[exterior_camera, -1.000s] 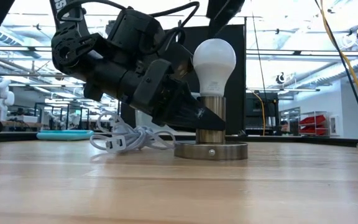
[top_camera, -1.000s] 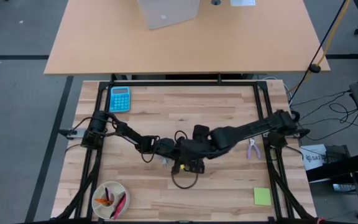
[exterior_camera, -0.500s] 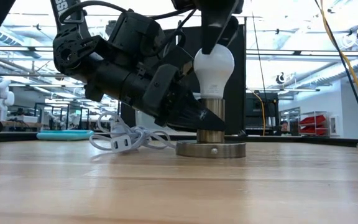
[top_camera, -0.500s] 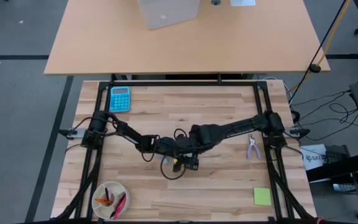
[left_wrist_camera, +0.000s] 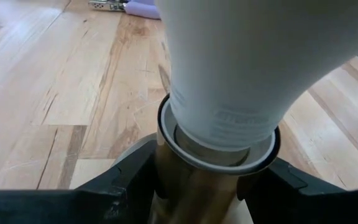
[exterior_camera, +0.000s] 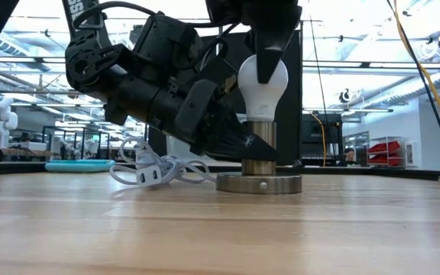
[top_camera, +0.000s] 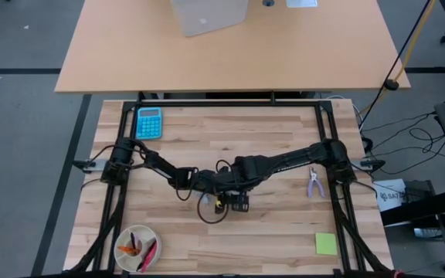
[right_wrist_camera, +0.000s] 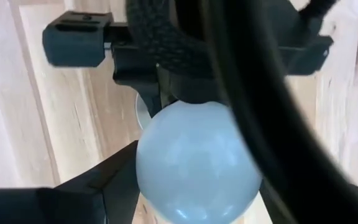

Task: Screw lightbulb
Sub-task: Remove the light bulb from the lamp

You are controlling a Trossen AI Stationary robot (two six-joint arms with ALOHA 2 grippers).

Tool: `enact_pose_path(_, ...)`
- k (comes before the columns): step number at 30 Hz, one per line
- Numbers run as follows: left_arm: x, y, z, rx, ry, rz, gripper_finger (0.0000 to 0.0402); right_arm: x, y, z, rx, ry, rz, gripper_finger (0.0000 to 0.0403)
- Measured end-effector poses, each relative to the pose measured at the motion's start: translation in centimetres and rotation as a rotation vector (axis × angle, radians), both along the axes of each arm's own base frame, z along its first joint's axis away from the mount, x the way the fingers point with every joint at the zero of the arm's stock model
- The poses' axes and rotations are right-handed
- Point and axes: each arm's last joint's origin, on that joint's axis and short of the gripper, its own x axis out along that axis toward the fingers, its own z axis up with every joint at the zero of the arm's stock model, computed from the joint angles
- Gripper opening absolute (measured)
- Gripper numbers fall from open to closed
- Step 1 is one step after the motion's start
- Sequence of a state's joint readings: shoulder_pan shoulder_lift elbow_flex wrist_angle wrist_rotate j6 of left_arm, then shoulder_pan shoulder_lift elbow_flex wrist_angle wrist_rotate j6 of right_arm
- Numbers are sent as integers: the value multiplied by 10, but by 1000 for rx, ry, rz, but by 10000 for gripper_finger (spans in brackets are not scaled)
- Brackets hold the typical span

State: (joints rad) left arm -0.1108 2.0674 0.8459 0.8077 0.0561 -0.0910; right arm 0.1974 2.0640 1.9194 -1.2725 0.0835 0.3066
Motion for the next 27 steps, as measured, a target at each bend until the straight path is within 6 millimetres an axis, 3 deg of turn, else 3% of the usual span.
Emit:
enact_pose_path(21,-2,-6,-1,-34,10,-213,206,2,1,-1,-136,19,662,276)
enact_pose_path(27,-3,-7,-1,-55,15,-223,206,3,1,-2,-149,17,633,310)
